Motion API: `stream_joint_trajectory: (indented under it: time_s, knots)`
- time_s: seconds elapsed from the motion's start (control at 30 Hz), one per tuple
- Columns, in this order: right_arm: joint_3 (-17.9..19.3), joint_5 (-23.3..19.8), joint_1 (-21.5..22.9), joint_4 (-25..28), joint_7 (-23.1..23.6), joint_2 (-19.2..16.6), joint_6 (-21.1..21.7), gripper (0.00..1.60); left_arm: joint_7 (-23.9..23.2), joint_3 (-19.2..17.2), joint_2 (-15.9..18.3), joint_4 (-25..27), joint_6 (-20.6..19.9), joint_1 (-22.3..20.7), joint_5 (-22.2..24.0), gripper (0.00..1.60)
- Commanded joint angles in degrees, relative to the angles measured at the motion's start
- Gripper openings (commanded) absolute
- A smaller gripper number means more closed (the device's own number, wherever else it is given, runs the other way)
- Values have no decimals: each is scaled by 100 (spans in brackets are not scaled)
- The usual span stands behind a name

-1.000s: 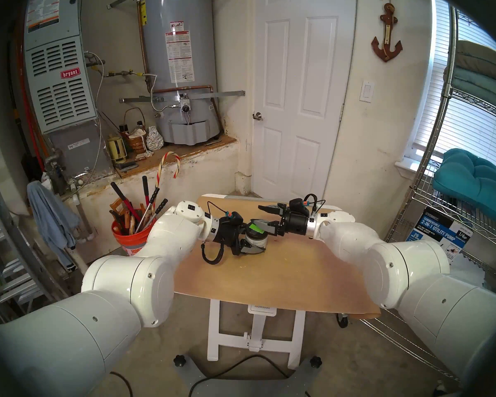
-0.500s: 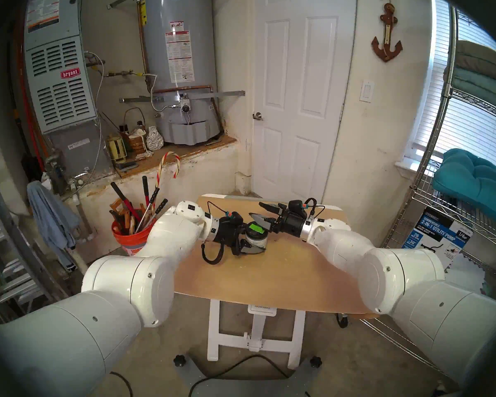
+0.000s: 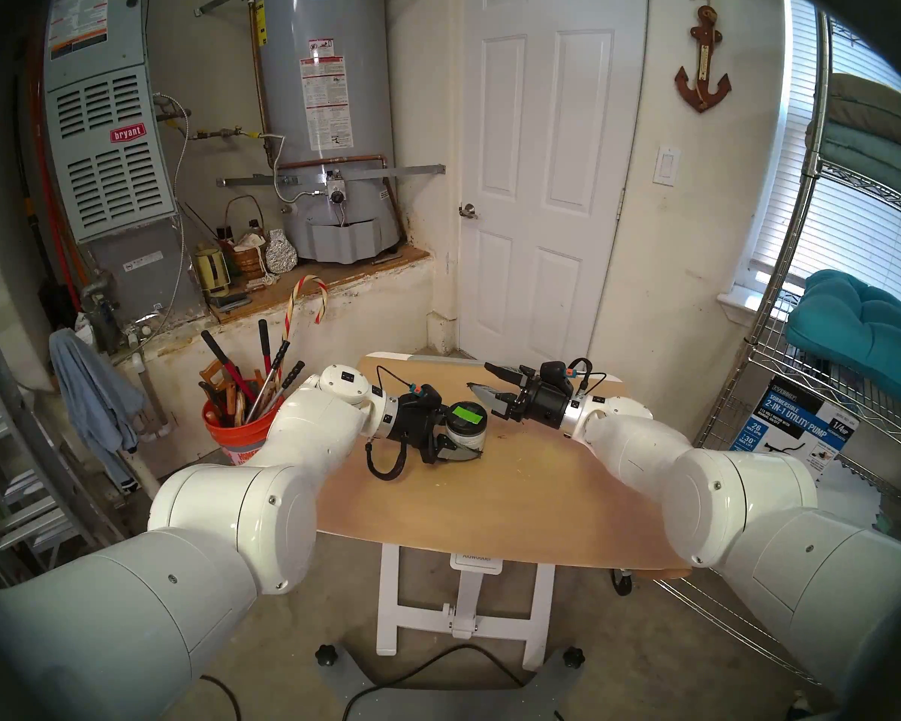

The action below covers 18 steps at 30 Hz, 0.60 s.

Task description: Open paint jar

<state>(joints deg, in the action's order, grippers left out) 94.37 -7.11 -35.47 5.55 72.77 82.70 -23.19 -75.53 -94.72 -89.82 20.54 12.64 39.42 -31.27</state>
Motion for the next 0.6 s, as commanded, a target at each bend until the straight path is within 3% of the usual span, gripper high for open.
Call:
stream_joint_trajectory:
  time_s: [0.0, 0.57]
  knots:
    - [18, -15, 33, 47, 210, -165, -39, 160, 3, -16, -4, 71, 8, -129, 17, 0]
    - [30, 35, -71, 51, 848, -399, -63, 160, 3, -36, -8, 67, 9, -120, -1, 0]
